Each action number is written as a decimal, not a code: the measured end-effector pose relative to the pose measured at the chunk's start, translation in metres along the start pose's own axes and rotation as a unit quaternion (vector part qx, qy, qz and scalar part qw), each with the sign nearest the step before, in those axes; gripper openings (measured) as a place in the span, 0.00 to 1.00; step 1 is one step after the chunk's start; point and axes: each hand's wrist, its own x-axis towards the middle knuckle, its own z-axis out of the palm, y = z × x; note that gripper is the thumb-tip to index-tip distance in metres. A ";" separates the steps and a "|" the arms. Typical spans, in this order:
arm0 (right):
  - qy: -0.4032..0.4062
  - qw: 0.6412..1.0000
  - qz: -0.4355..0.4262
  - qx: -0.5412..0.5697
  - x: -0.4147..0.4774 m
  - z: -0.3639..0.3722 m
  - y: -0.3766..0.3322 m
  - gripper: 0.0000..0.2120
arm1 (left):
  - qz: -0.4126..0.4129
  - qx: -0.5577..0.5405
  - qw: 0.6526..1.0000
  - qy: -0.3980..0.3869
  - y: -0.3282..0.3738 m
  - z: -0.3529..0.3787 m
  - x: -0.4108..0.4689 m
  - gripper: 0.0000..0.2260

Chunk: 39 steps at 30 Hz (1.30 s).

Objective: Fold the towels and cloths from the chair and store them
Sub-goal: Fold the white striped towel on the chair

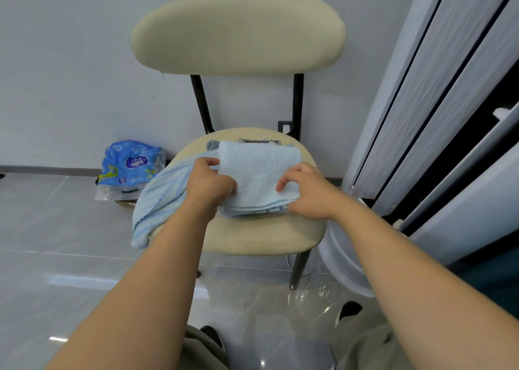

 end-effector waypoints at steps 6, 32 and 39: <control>0.207 0.923 0.176 0.273 0.028 0.000 -0.001 0.21 | 0.028 -0.034 0.999 0.007 0.001 0.003 0.013 0.13; 0.188 0.778 0.144 0.582 -0.008 -0.021 -0.036 0.10 | -0.022 -0.220 0.975 -0.021 0.022 -0.020 -0.012 0.22; 0.267 0.827 0.075 0.489 -0.040 -0.021 -0.058 0.14 | 0.075 -0.227 0.971 0.019 0.001 -0.027 -0.055 0.27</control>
